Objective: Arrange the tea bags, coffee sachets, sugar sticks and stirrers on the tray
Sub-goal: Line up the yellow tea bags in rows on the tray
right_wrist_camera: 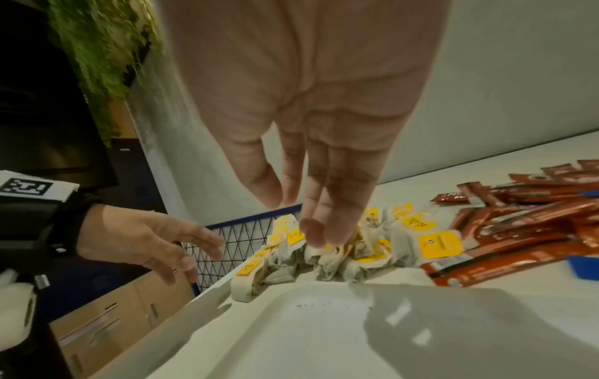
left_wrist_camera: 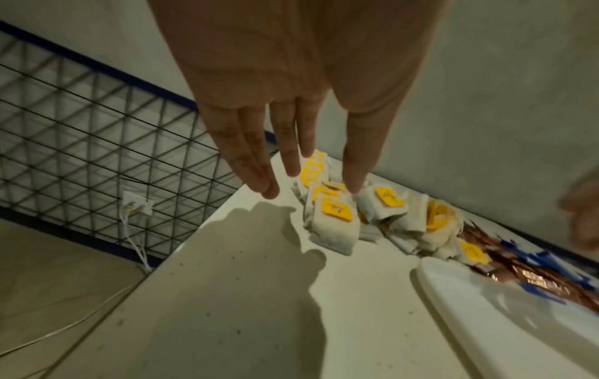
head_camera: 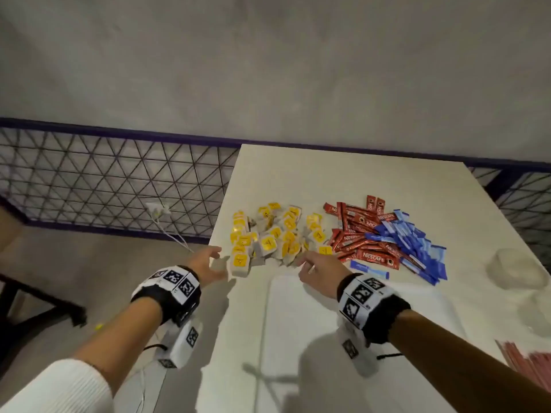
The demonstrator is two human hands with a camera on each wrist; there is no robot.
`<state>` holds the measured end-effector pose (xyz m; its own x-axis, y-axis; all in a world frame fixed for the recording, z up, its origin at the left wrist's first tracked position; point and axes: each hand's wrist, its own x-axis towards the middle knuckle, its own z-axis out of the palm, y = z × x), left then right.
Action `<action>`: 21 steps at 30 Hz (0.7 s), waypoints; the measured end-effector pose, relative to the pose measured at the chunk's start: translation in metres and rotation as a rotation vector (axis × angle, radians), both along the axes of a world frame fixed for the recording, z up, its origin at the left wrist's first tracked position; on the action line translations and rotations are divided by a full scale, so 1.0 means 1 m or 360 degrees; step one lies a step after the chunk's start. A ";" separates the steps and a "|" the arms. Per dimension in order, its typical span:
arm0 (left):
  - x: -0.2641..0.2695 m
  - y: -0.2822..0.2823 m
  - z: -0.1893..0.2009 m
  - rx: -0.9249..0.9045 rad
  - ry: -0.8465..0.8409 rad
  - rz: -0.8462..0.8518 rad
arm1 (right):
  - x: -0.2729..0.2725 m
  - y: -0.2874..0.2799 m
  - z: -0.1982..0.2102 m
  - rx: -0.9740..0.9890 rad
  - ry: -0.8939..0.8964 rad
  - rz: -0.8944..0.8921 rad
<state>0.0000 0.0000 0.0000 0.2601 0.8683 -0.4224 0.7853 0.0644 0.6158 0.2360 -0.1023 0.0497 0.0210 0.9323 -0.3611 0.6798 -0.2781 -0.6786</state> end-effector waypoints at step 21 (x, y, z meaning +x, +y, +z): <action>0.021 0.044 -0.016 -0.0089 -0.0086 -0.0532 | -0.057 0.066 -0.024 -0.0154 -0.0041 -0.0188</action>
<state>0.0212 0.0441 -0.0155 0.5498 0.7069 -0.4450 0.7350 -0.1564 0.6597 0.1789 -0.0366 0.0253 0.1391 0.8836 -0.4471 0.6552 -0.4206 -0.6275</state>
